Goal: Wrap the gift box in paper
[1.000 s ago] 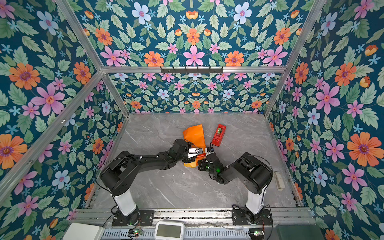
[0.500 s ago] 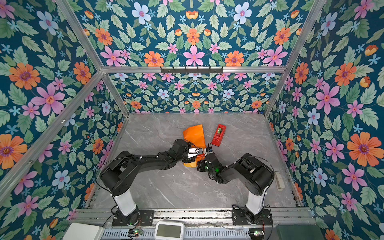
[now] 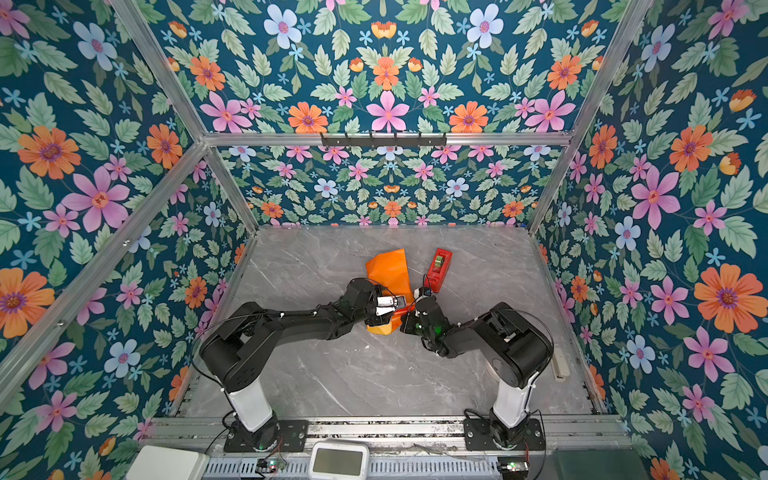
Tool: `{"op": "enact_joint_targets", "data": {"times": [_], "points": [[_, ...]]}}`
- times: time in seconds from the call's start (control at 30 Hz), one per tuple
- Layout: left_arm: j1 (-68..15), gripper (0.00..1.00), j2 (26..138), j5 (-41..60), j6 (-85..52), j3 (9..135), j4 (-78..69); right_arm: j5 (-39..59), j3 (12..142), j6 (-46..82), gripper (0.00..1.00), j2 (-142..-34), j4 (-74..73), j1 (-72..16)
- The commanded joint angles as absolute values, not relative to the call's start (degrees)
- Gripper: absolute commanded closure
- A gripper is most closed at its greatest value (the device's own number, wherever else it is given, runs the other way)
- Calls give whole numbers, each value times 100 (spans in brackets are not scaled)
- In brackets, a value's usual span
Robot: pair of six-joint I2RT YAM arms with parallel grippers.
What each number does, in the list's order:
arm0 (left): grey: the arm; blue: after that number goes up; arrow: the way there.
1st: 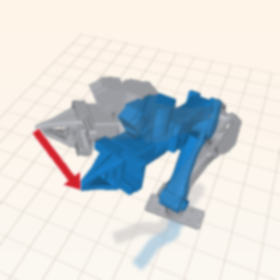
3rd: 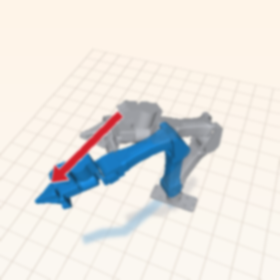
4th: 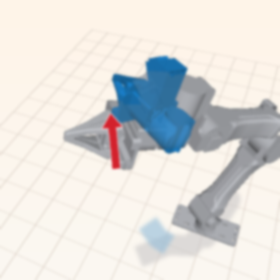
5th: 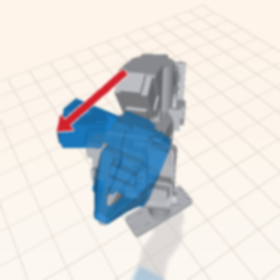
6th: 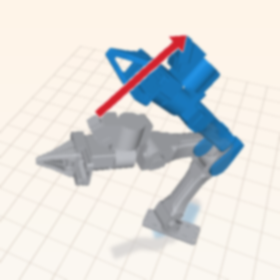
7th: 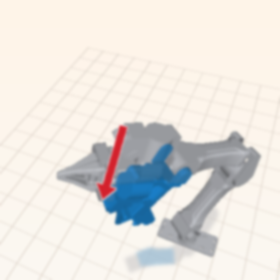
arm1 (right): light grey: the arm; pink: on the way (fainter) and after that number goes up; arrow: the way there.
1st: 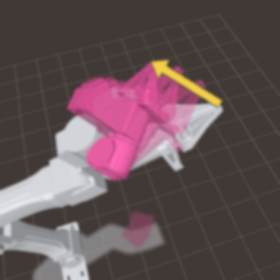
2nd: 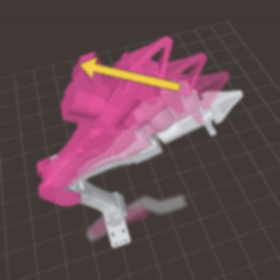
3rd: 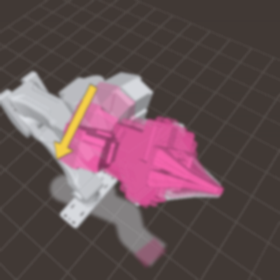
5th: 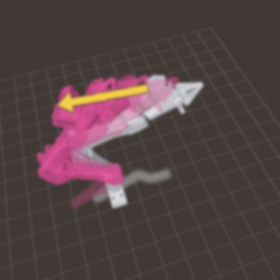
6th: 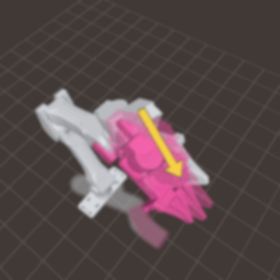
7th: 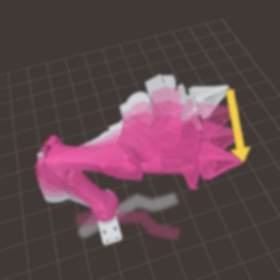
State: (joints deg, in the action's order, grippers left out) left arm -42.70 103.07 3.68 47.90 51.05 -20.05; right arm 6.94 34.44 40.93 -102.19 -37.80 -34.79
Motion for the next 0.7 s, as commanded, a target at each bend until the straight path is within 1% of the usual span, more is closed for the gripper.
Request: {"op": "enact_joint_targets", "data": {"times": [0.0, 0.2, 0.43, 0.67], "points": [[-4258, 19, 10362, 342, 4637, 5055, -1020, 642, 3480, 4001, 100, -10210, -3729, -3410], [-4256, 19, 10362, 360, 4623, 5063, -1011, 622, 3464, 4004, 100, -10266, -3767, -3375], [-4261, 19, 10378, 396, 4588, 5089, -993, 882, 3375, 4177, 100, -10371, -4107, -3375], [-4262, 19, 10366, 389, 4588, 5089, -984, 983, 3428, 4385, 100, -10238, -4265, -3371]]}}
